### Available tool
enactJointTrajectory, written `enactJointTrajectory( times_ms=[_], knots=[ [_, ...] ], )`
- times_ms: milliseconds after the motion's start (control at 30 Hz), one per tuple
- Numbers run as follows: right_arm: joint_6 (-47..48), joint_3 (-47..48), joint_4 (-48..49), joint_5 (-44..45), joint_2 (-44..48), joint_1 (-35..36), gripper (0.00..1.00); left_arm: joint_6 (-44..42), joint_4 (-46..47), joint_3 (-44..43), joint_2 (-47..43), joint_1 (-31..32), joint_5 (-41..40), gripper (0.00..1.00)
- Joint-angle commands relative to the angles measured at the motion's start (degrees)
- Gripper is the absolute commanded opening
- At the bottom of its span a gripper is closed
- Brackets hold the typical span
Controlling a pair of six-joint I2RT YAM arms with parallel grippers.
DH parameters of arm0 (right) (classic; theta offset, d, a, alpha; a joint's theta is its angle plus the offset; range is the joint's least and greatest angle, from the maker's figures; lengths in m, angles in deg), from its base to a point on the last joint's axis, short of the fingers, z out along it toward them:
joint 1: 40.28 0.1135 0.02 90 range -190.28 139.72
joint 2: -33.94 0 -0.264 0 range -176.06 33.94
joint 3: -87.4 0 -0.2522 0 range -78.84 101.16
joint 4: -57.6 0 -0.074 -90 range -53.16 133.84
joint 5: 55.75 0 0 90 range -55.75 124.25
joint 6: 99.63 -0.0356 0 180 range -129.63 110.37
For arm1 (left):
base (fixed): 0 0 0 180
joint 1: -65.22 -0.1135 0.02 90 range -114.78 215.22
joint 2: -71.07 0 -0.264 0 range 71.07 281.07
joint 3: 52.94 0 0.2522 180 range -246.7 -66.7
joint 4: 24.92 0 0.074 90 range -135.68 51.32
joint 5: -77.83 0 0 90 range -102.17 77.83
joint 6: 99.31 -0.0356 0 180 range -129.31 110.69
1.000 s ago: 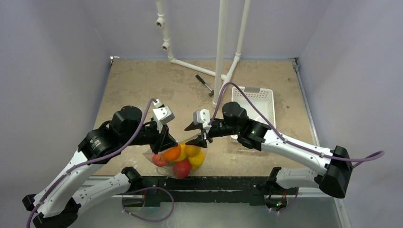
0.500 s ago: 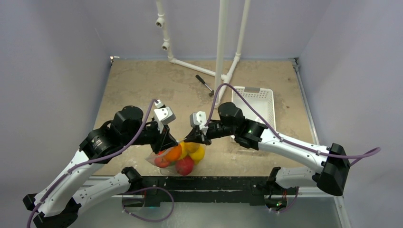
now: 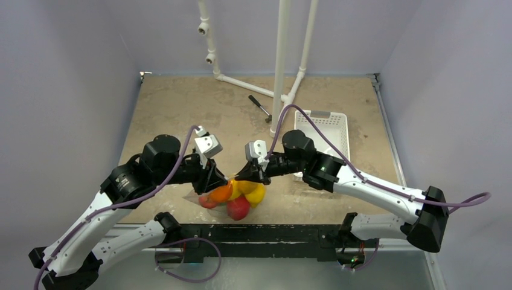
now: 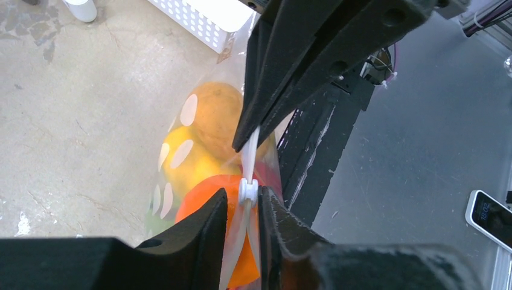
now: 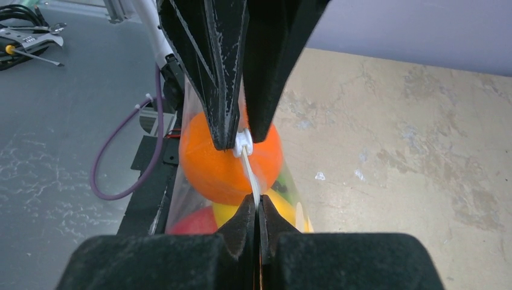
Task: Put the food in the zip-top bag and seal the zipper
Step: Zip the zipper food storage bag at the center of the board.
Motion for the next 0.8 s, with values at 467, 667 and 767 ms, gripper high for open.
enactJointTrajectory(
  times_ms=[467,667,767],
  knots=[
    [-3.06,2.64,3.69,2.12,2.30,0.82,0.00,-0.98,4.22,2.11,0.18,0.07,-2.84,0.30],
    [-3.34,2.38,3.86,2.70,1.96,0.80,0.00,-1.11,4.22,0.80,-0.95,0.08,-1.96,0.28],
    [-3.55,2.21,4.07,2.80,2.04,0.78,0.00,-1.06,4.78,0.77,-1.93,0.07,-1.88,0.28]
  ],
)
